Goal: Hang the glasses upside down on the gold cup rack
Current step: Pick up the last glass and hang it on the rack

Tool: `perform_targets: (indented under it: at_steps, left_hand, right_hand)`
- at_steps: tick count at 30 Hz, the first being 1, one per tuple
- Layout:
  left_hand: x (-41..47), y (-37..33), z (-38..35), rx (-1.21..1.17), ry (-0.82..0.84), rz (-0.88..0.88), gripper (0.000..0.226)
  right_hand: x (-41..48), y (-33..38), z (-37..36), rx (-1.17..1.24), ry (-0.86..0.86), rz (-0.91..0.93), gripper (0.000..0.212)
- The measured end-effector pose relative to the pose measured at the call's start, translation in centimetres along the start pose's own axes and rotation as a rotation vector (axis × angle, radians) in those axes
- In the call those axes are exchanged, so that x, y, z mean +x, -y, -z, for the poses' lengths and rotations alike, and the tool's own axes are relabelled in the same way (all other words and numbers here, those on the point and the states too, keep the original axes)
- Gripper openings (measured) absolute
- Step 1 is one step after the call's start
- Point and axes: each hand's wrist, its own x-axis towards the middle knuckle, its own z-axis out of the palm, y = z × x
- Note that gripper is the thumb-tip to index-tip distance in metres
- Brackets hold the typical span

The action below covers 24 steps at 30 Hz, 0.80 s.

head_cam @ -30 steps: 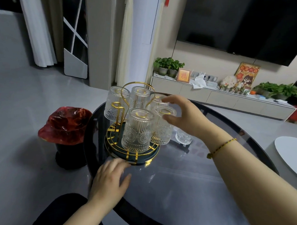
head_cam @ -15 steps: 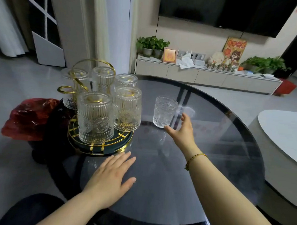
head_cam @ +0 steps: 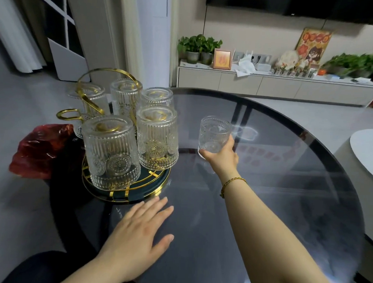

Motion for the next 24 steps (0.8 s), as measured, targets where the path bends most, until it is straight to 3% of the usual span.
perform_targets:
  at_steps: [3, 10, 16, 19, 24]
  left_hand:
    - [0.0, 0.0, 0.0, -0.013, -0.013, -0.017, 0.051]
    - [0.3, 0.6, -1.5, -0.129, -0.046, -0.035, 0.054]
    - [-0.2, 0.5, -1.1, -0.143, 0.013, -0.001, 0.052]
    - [-1.7, 1.3, -0.9, -0.205, -0.062, 0.004, 0.046]
    - [-4.8, 5.4, 0.0, -0.276, -0.382, 0.099, 0.033]
  right_hand:
    - [0.0, -0.1, 0.1, 0.049, 0.005, -0.002, 0.08]
    - [-1.4, 0.6, 2.7, 0.353, 0.06, -0.006, 0.075]
    - [-4.9, 5.5, 7.9, 0.321, 0.073, 0.199, 0.068]
    - [-6.7, 8.8, 10.2, 0.225, 0.164, 0.31, 0.072]
    - [-10.0, 15.8, 11.0, 0.176, 0.274, 0.517, 0.065]
